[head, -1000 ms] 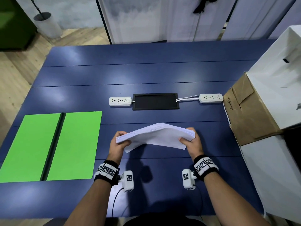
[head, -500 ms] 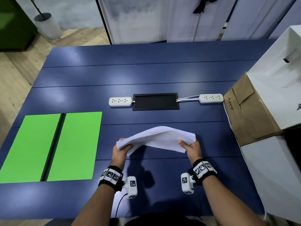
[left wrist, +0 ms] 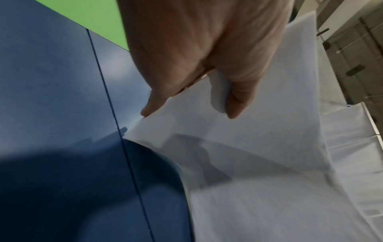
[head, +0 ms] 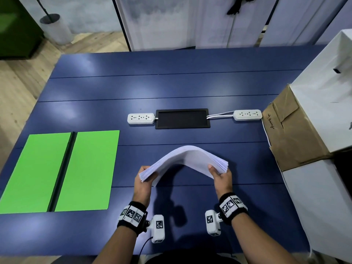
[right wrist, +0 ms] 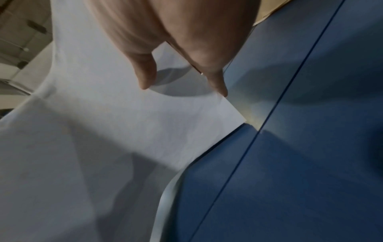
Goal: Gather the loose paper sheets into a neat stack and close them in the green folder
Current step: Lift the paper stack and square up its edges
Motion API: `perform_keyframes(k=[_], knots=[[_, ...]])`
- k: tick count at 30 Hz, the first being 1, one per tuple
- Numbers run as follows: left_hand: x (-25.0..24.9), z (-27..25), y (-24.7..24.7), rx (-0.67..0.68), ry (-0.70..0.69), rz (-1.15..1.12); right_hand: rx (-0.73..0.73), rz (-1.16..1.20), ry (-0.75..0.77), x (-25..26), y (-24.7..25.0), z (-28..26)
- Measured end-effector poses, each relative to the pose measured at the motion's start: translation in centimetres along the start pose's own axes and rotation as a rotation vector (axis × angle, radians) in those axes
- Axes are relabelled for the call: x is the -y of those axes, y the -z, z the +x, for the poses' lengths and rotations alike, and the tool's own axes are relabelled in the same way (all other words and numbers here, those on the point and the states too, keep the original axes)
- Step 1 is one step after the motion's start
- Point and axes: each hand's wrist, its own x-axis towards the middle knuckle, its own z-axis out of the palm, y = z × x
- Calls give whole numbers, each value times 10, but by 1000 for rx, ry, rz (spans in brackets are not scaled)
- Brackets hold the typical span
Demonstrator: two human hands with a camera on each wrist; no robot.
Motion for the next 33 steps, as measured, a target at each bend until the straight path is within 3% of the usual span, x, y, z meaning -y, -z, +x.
perform_keyframes(k=[5, 8, 11, 13, 16, 19, 24, 28, 33], knots=[[10, 5, 5, 7, 149, 60, 44, -84, -37, -8, -1, 3], [5, 4, 10, 43, 131, 131, 53, -139, -44, -10, 1, 8], [-23, -4, 16, 51, -35, 195, 73, -170, -54, -11, 4, 14], [-39, -10, 24, 33, -273, 264, 88, -172, -59, -9, 5, 16], [-60, -5, 21, 3, -573, 646, 109, -175, -68, -6, 8, 19], [-82, 11, -16, 72, -682, 1121, 117, -168, -75, -6, 9, 20], [-100, 20, -100, 359, -579, 1486, 130, -168, -92, -5, 9, 22], [-105, 18, -131, 369, -517, 1600, 108, -178, -82, -1, 7, 22], [-107, 22, -120, 401, -594, 1537, 110, -200, -53, 1, 10, 24]])
